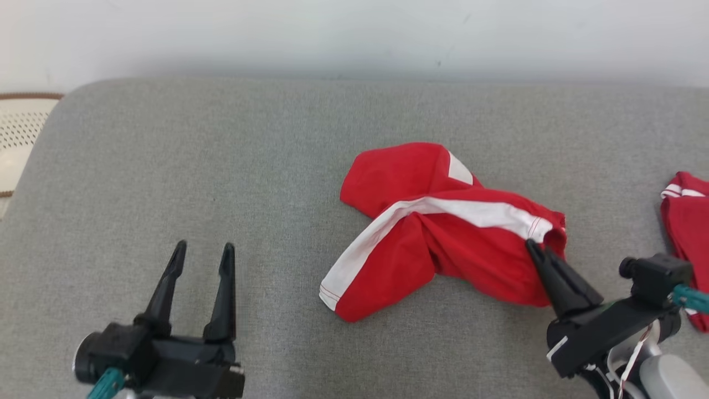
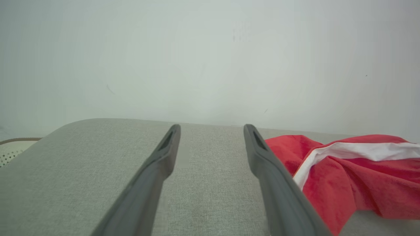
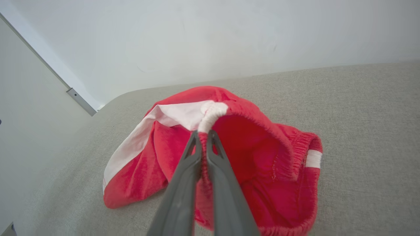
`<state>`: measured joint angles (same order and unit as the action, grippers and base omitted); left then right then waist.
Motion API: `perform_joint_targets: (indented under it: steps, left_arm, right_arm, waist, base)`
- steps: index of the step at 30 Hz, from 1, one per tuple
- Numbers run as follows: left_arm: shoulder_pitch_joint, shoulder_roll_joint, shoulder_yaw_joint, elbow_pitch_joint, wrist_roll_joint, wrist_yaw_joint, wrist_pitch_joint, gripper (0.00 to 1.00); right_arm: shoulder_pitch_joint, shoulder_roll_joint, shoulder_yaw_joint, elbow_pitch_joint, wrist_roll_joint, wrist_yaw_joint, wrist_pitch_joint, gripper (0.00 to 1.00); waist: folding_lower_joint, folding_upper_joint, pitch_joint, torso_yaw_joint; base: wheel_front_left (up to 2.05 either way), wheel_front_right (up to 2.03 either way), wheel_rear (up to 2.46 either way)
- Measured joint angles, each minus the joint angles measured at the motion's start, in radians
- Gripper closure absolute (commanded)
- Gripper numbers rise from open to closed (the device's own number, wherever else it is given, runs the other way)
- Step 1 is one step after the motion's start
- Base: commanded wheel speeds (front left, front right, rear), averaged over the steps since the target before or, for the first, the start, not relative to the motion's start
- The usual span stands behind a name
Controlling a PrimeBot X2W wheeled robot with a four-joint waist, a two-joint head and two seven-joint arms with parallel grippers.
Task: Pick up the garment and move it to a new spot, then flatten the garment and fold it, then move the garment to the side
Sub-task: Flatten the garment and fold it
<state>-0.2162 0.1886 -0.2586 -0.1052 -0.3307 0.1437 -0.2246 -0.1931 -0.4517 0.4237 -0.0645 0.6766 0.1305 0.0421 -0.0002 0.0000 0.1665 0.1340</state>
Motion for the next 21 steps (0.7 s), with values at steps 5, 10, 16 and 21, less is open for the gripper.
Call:
perform_joint_targets:
  steps: [5,10,16,21]
  left_arm:
    - [0.057,0.029,0.001,-0.01,0.026,-0.001,-0.016,0.0]
    - [0.12,0.046,-0.001,-0.001,0.049,-0.001,-0.027,0.0]
    - [0.152,0.05,-0.001,0.008,0.05,-0.002,-0.031,0.0]
    - [0.156,0.055,-0.001,0.012,0.05,-0.002,-0.031,0.0]
  right_arm:
    - [0.024,0.015,0.015,0.014,-0.001,0.0,-0.004,1.0]
    - [0.053,0.025,0.024,0.029,-0.002,0.0,-0.007,1.0]
    - [0.072,0.032,0.026,0.037,-0.002,0.0,-0.008,1.0]
    - [0.08,0.035,0.027,0.035,-0.003,0.0,-0.007,1.0]
  waist:
    - [0.0,0.0,-0.032,-0.005]
    - [0.0,0.0,-0.072,-0.01]
    - [0.0,0.0,-0.106,-0.013]
    - [0.0,0.0,-0.114,-0.012]
  base:
    - [0.0,0.0,0.0]
    - [0.0,0.0,0.0]
    - [0.0,0.0,0.0]
    - [0.0,0.0,0.0]
